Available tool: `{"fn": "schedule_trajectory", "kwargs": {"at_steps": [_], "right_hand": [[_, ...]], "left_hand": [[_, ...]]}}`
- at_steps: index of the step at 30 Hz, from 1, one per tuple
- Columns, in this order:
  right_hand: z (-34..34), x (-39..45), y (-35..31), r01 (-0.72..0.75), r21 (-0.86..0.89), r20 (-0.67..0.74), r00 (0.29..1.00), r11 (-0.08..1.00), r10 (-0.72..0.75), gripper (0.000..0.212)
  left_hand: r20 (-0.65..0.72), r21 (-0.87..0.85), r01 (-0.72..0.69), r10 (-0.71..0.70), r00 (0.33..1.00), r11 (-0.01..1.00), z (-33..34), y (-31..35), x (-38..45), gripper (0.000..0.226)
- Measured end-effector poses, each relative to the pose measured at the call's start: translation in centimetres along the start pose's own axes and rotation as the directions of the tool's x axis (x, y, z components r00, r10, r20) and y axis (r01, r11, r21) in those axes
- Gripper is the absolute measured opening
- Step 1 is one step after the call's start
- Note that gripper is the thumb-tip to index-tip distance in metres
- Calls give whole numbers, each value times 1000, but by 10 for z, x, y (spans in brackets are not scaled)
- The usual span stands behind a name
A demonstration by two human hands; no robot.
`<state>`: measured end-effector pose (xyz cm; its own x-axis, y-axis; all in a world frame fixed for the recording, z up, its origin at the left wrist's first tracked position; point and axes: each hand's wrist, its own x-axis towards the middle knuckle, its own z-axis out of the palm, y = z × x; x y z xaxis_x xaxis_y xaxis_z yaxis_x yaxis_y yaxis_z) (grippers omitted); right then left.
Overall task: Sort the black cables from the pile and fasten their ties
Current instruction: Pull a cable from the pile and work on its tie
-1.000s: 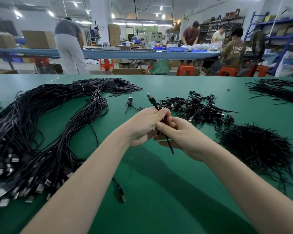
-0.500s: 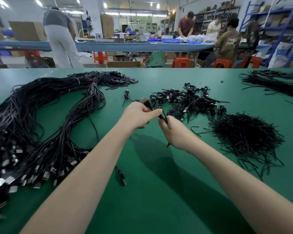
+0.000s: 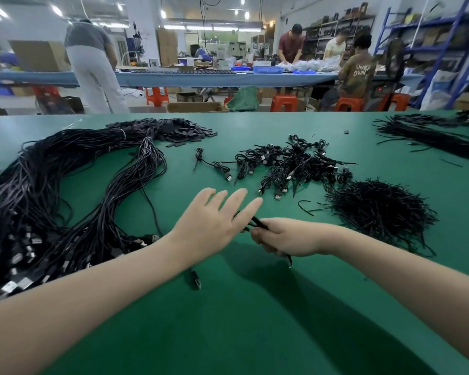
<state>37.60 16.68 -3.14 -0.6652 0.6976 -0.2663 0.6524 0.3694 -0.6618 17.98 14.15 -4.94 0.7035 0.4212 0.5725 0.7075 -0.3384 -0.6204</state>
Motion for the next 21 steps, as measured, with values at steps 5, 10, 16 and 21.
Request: {"fn": "schedule_trajectory", "kwargs": {"at_steps": [5, 10, 16, 21], "right_hand": [[6, -5, 1, 64, -101, 62, 996, 993, -58, 29], [12, 0, 8, 74, -384, -14, 996, 921, -85, 28], [3, 13, 25, 42, -907, -151, 896, 418, -418, 25], [-33, 18, 23, -43, -899, -192, 933, 435, -305, 39]], "left_hand": [[36, 29, 7, -8, 999, 1000, -12, 25, -4, 21], [327, 87, -11, -19, 945, 996, -18, 39, 1, 22], [689, -124, 256, -103, 718, 959, -8, 29, 30, 5], [685, -222, 464, -201, 700, 857, 5, 14, 44, 14]]}}
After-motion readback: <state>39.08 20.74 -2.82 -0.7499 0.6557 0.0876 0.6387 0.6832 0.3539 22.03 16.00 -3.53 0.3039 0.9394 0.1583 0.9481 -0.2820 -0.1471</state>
